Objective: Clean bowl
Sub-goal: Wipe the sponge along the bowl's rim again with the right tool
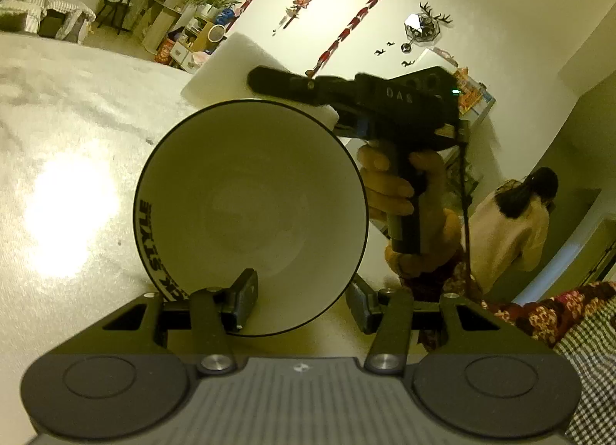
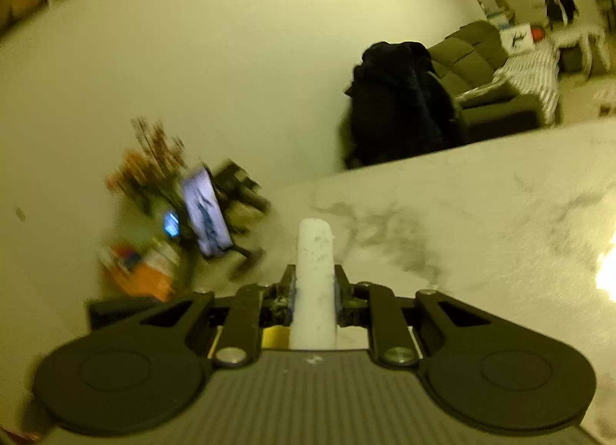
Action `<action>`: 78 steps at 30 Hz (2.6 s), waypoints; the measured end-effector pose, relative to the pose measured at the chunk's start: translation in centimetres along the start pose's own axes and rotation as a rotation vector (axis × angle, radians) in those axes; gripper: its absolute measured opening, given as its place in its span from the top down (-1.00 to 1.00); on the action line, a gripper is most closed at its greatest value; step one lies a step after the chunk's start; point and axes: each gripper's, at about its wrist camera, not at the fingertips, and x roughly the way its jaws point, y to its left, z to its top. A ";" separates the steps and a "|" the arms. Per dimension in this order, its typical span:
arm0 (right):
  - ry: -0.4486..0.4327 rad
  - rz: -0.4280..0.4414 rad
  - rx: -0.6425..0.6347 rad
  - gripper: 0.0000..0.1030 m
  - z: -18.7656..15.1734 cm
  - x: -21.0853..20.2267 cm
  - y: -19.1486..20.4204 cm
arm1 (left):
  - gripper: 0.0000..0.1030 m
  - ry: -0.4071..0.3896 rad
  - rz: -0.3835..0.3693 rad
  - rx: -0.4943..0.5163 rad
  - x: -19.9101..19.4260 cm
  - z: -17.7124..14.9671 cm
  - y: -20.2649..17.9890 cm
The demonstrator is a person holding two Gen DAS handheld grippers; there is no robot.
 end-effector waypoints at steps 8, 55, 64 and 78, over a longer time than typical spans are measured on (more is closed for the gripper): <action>-0.047 0.224 0.084 0.64 0.1 -1.8 -0.2 | -0.02 -0.009 0.024 0.005 0.3 -0.1 -0.2; 0.093 0.090 0.267 0.63 -2.7 0.5 -5.5 | -0.05 -0.030 0.020 -0.021 -0.6 0.1 -0.2; 0.034 0.199 0.236 0.62 -2.4 -0.6 -4.6 | -0.07 -0.027 0.026 -0.017 -0.5 0.1 -1.0; 0.038 0.192 0.248 0.62 -2.0 -0.1 -4.6 | -0.08 -0.030 0.024 -0.022 -0.4 0.0 -0.6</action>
